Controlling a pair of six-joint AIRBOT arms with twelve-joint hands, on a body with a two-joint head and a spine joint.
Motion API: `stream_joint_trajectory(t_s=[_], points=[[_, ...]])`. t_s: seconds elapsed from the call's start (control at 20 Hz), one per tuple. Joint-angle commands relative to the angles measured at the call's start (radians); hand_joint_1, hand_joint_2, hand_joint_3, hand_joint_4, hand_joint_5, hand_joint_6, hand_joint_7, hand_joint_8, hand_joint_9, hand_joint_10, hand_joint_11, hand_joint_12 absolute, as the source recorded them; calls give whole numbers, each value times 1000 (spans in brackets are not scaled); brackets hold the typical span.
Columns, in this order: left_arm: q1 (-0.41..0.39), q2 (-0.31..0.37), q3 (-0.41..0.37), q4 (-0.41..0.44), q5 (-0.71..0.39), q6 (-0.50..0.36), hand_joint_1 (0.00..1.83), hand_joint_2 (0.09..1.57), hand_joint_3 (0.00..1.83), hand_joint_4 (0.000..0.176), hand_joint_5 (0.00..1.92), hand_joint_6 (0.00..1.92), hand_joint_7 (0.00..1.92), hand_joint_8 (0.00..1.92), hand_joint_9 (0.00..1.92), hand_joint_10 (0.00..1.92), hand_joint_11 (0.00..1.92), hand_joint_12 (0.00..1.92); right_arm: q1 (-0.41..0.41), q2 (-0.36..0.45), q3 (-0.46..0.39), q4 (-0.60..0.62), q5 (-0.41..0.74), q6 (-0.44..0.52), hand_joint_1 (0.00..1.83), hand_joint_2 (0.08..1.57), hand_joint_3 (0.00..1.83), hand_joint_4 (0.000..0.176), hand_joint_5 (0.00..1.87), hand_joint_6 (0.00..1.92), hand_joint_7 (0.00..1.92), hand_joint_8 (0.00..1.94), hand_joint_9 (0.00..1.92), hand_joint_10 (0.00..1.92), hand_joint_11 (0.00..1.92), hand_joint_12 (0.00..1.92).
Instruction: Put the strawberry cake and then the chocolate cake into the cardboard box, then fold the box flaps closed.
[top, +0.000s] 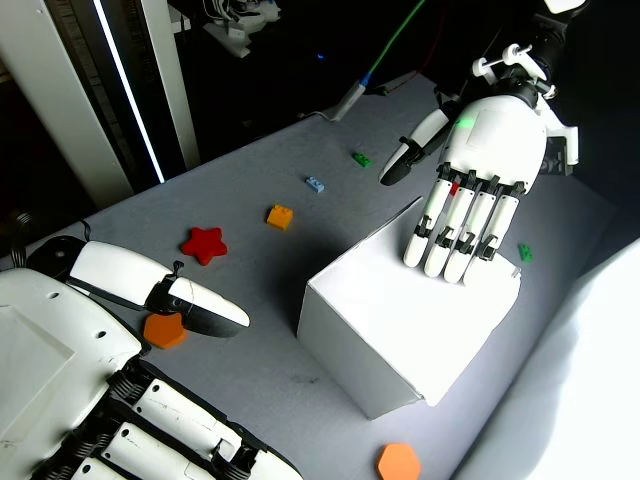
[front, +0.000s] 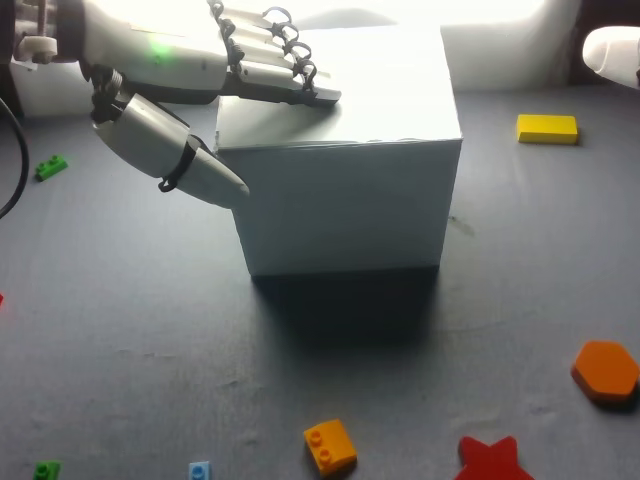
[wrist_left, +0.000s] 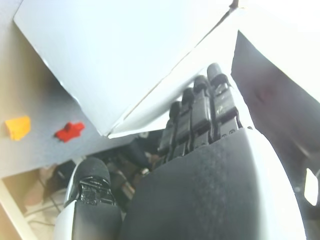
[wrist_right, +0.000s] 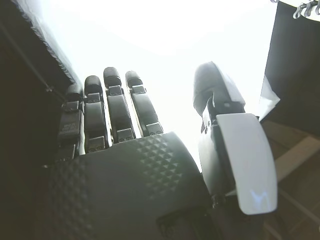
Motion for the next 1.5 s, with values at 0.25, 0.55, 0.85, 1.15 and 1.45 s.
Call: stream_joint_trajectory(t_s=[0.25,0.55,0.85,1.15,1.45], points=[[-44,66,-44,-32,-19,-9,0,1151,0,37,56,0,58,1,75,8,0,432,3,12,4,-32,106,8,0,1283,0,0,94,12,83,2,53,2,3,2],[-71,178,-140,-15,-22,-25,0,1167,2,30,73,5,70,4,73,4,0,402,-5,12,4,-79,68,8,0,1219,0,0,89,6,61,0,50,0,15,12],[-81,309,-241,30,-48,-65,0,1150,0,33,81,2,73,1,76,2,0,406,-10,11,3,-194,-42,9,0,1189,0,0,73,1,58,2,65,3,0,158],[-18,462,-411,43,-62,-87,0,1156,1,30,92,2,98,4,121,11,0,471,-24,7,0,-305,-85,9,0,1161,0,0,110,4,88,2,80,4,0,334],[24,593,-587,78,-67,-89,5,1136,2,15,511,41,578,33,488,58,0,1182,-37,7,-12,-364,-84,9,0,1147,1,0,524,138,579,132,496,191,0,1243]])
